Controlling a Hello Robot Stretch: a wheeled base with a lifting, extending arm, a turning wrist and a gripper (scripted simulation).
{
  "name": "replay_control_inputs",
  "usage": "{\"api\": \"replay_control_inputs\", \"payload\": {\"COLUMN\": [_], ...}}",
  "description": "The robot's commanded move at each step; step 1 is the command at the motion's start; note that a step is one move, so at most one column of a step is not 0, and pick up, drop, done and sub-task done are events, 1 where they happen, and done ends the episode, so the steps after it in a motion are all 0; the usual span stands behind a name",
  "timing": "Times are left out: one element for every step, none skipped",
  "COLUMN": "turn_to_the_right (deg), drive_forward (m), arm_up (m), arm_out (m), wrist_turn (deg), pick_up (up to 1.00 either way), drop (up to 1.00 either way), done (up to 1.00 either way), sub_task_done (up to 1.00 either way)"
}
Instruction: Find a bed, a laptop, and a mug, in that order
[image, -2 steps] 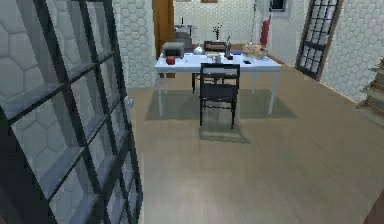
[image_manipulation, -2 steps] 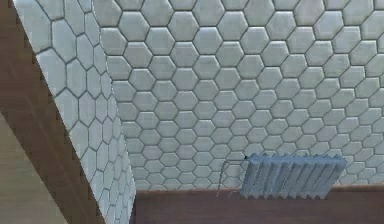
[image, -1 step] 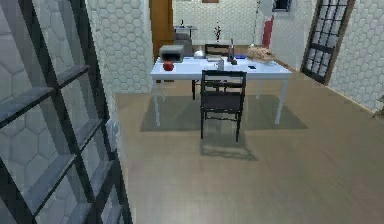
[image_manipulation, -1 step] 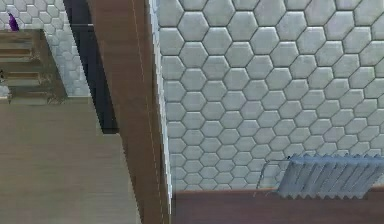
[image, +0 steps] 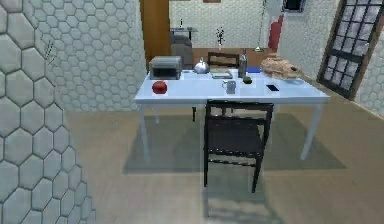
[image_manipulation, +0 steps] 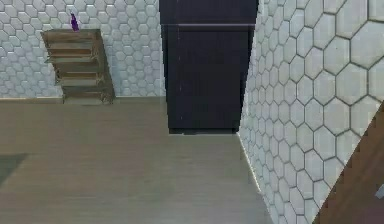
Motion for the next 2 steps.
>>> {"api": "replay_control_inputs", "payload": {"turn_to_the_right": [0.0, -18.0], "drive_forward": [0.30, 0.00], "arm_up": [0.00, 0.00], "arm_out": [0.00, 0.00], "wrist_turn": [0.0, 0.0], "pick_up": [0.00, 0.00], "drop": [0.00, 0.00], "done": [0.00, 0.00], "sub_task_done": [0.00, 0.00]}}
